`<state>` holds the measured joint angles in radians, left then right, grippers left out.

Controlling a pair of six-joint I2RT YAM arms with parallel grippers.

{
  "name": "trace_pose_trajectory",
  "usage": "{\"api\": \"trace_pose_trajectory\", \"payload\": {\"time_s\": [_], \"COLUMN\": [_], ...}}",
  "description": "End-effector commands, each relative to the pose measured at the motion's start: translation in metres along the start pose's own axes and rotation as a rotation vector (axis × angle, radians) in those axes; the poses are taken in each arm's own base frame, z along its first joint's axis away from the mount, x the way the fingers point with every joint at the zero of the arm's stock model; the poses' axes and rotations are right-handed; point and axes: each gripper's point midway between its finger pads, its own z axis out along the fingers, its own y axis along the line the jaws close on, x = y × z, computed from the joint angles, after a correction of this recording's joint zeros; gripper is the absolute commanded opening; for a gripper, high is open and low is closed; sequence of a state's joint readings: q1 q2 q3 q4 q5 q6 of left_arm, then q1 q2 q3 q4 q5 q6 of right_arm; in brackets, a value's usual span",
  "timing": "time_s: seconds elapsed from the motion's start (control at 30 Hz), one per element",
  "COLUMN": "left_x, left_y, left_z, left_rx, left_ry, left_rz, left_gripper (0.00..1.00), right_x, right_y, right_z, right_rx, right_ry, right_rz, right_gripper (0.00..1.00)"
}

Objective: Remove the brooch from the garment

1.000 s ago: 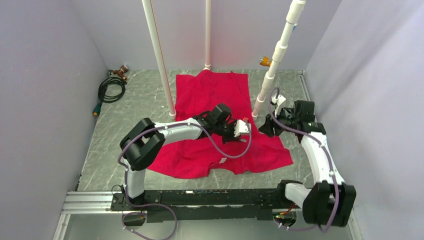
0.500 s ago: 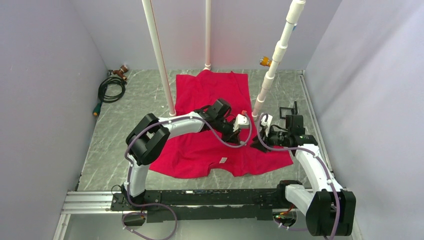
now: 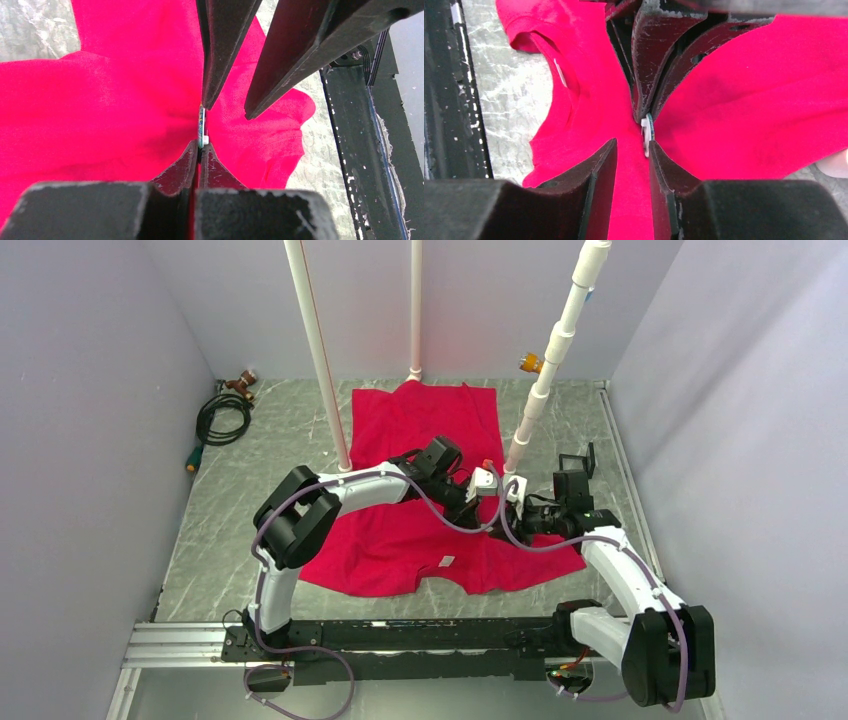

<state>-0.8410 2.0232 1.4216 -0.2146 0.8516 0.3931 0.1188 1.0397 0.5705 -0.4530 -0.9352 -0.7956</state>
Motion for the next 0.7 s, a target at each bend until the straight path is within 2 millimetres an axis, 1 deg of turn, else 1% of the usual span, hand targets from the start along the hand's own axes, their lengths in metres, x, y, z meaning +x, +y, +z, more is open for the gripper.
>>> {"api": "trace_pose_trajectory", "payload": {"time_s": [0.0,0.2,0.3,0.43,0.53,0.67], "left_x": [-0.021,-0.023,-0.023,-0.022,-0.022,-0.022], "left_y": [-0.009,-0.013,-0.014,-0.014,-0.013,-0.011], "left_z": [-0.002,-0.002,-0.002,-0.001,0.000,-0.002], "left_rx": [0.060,0.079,0.084,0.086,0.093,0.093], "left_ry": [-0.050,-0.058,-0.060,-0.060,-0.064,-0.069], "left_rz": [0.008,0.012,0.008,0.002,-0.009,-0.021], "left_gripper": [0.00,0.00,0.00,0.00,0.00,0.00], "right_x": [-0.001,0.001,0.001,0.001,0.001,0.002], "right_y": [-0.006,-0.009,-0.010,-0.009,-0.005,-0.002], "right_z": [0.003,0.005,0.006,0.009,0.013,0.015], "right_rx": [0.012,0.020,0.019,0.011,-0.011,-0.031], "right_ry": [-0.015,-0.014,-0.016,-0.019,-0.017,-0.004], "right_rz": [-0.076,-0.075,-0.077,-0.069,-0.068,-0.075], "right_gripper": [0.32,0.32,0.30,0.24,0.21,0.09]}}
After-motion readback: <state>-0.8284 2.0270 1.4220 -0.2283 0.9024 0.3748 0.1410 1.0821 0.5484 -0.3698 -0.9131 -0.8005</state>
